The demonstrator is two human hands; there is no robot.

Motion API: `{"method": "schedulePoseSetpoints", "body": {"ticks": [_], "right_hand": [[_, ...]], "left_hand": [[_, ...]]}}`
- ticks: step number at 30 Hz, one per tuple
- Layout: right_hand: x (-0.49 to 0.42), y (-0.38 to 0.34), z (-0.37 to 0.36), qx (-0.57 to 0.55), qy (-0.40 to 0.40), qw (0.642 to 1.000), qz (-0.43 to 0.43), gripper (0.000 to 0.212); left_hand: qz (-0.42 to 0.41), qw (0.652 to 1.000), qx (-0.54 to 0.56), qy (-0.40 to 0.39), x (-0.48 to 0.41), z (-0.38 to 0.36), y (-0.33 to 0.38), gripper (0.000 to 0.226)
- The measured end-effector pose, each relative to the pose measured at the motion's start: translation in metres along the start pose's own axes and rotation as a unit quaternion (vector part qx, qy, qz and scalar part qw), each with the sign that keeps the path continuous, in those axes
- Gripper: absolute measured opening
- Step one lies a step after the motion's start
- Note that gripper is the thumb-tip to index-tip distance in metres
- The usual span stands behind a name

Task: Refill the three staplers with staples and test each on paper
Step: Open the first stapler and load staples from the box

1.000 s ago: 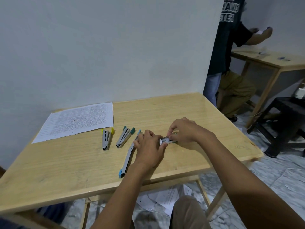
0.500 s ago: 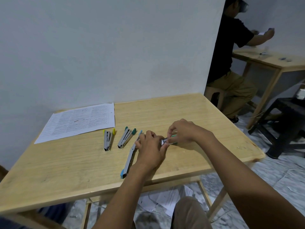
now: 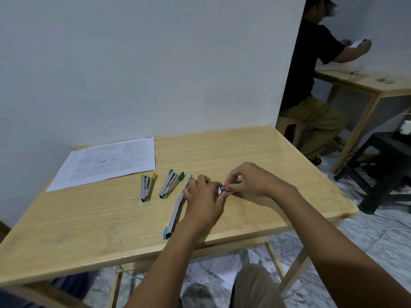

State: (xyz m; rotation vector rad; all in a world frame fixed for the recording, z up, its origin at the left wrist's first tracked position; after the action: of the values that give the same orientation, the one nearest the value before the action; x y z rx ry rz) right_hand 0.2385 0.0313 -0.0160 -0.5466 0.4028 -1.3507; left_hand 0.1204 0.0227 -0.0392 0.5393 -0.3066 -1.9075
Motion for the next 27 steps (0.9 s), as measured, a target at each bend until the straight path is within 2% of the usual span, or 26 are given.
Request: {"method": "schedulePoseSetpoints", "body": {"ticks": [3,7,9,12,15,16,18,22,27], "right_hand": [[0.005,-0.003,0.002,-0.029,0.028,0.999,0.015,0.005],[0.014,0.006,0.016,-0.072,0.130,0.989,0.009,0.014],[0.023,0.007,0.021,-0.106,0.167,0.980,0.010,0.015],[0.036,0.006,0.026,-0.149,0.210,0.966,0.018,0.018],[0.046,0.009,0.027,-0.233,0.240,0.942,0.008,0.018],[0.047,0.010,0.023,-0.266,0.241,0.933,0.000,0.018],[0.048,0.011,0.015,-0.324,0.243,0.914,-0.012,0.018],[0.050,0.006,0.007,-0.413,0.260,0.872,-0.028,0.017],[0.048,0.007,-0.005,-0.463,0.259,0.847,-0.046,0.019]], "left_hand": [[0.004,1.000,0.008,0.007,0.000,-0.001,-0.002,0.030],[-0.001,1.000,0.009,0.016,0.002,0.000,-0.003,0.041],[-0.005,0.998,0.043,0.037,0.006,0.006,-0.003,0.048],[0.011,0.989,0.065,0.133,0.015,0.031,-0.009,0.045],[0.074,0.972,0.031,0.219,0.019,0.062,-0.032,0.039],[0.100,0.972,0.010,0.214,0.018,0.067,-0.041,0.038],[0.142,0.978,-0.056,0.144,0.009,0.066,-0.056,0.040],[0.173,0.974,-0.142,0.022,0.000,0.056,-0.067,0.041],[0.182,0.970,-0.163,0.007,-0.002,0.057,-0.069,0.027]]}}
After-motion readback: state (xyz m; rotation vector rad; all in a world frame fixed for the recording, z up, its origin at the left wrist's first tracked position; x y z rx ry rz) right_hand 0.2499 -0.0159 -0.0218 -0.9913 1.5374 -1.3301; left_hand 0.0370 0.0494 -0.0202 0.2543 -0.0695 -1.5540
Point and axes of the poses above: each hand's wrist, its own x-axis away from the middle knuckle, its own z-axis out of the back of the hand, y = z × x, the point moved 10 cm from there along -x, towards the middle knuckle, and after that the axes turned 3 degrees about -x, right-handed, at the moved point
